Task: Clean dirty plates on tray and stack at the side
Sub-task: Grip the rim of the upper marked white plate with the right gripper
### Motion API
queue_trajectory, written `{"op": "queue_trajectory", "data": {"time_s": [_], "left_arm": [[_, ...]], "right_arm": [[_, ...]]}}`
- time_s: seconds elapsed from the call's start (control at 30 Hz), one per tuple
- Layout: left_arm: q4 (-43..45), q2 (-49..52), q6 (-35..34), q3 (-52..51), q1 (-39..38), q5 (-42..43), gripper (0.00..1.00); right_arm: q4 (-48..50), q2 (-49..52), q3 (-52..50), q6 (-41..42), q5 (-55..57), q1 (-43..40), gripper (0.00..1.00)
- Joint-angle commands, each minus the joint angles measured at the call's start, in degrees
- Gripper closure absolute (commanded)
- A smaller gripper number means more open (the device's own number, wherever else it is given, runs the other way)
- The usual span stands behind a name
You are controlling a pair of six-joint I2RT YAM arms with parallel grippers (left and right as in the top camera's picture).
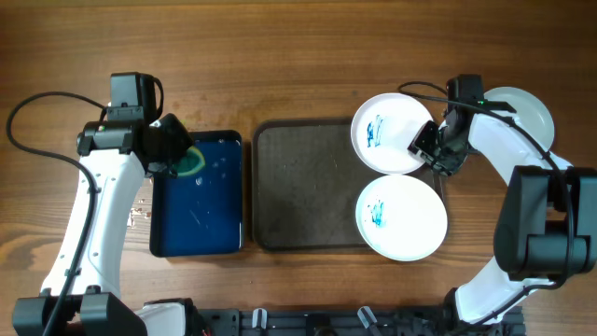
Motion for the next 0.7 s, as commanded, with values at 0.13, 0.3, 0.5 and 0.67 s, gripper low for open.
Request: {"op": "queue_trajectory", "data": {"time_s": [0.13,0.3,0.5,0.67], "left_arm": [[-0.1,0.1,0.9,1.5,-0.3,-0.7,0.96],[-0.1,0.1,0.9,1.5,-0.3,-0.7,0.96],[-0.6,0.1,0.9,1.5,-0.3,-0.8,0.96],[-0.8,0.1,0.9,1.5,-0.3,-0.7,0.96]], "right_arm": [[5.0,0.3,-0.3,-0.8,1.3,-0.2,0.52],[6.8,0.3,-0.3,-1.5,2.7,-0.2,0.53],[7.8,0.3,-0.3,-2.6,4.0,-0.2,0.94],[8.6,0.3,-0.3,-6.7,3.6,-0.2,0.95]]}}
